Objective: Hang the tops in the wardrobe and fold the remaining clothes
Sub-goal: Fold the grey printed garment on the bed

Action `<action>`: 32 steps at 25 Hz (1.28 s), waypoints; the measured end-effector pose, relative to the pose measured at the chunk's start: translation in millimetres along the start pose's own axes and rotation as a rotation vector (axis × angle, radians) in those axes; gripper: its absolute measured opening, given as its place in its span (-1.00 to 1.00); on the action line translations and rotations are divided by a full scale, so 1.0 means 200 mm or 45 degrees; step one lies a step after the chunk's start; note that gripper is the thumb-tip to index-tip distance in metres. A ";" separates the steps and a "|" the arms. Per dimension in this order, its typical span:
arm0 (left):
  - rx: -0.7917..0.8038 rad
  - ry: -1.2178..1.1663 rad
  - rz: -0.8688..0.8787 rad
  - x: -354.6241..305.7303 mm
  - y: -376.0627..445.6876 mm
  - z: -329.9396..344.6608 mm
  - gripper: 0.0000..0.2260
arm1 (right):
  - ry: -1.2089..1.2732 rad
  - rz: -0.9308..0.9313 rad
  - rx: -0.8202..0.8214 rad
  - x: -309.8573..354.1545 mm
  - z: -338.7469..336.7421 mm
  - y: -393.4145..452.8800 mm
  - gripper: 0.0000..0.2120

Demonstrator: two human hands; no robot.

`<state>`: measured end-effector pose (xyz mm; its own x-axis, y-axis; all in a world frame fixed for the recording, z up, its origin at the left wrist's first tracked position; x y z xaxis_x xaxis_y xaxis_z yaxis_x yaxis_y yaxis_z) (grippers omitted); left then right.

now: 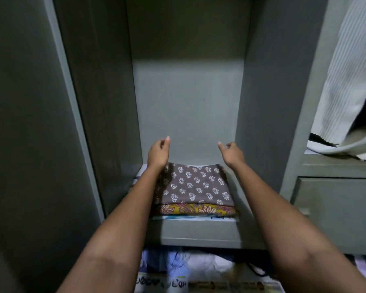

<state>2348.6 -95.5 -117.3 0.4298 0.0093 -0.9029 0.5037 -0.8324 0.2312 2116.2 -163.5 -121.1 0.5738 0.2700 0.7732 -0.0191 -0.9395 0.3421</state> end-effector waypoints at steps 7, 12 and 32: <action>0.197 -0.385 -0.236 0.02 -0.53 -0.07 -0.23 | 0.434 0.027 0.104 -0.05 -0.29 -0.60 -0.39; 0.234 -0.438 -0.242 -0.11 -1.41 -0.20 -0.46 | 0.455 0.133 0.134 -0.23 -0.54 -1.23 -0.35; 1.447 -0.602 -0.009 -0.79 -2.89 0.44 -0.47 | 0.361 0.455 -0.780 -0.28 -2.15 -3.17 -0.61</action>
<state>1924.2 335.7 -140.7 -0.0030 0.0111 -0.9999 -0.5355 -0.8445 -0.0078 1743.7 508.8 -151.8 0.2165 0.0929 0.9718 -0.6626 -0.7171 0.2162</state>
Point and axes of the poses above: each hand's wrist, its own y-axis towards the middle knuckle, its own z-axis out of the palm, x = y × z, the point moved 2 cm from there along y, towards the middle knuckle, and after that the axes turned 8 degrees about -z, right-handed, at the moved point
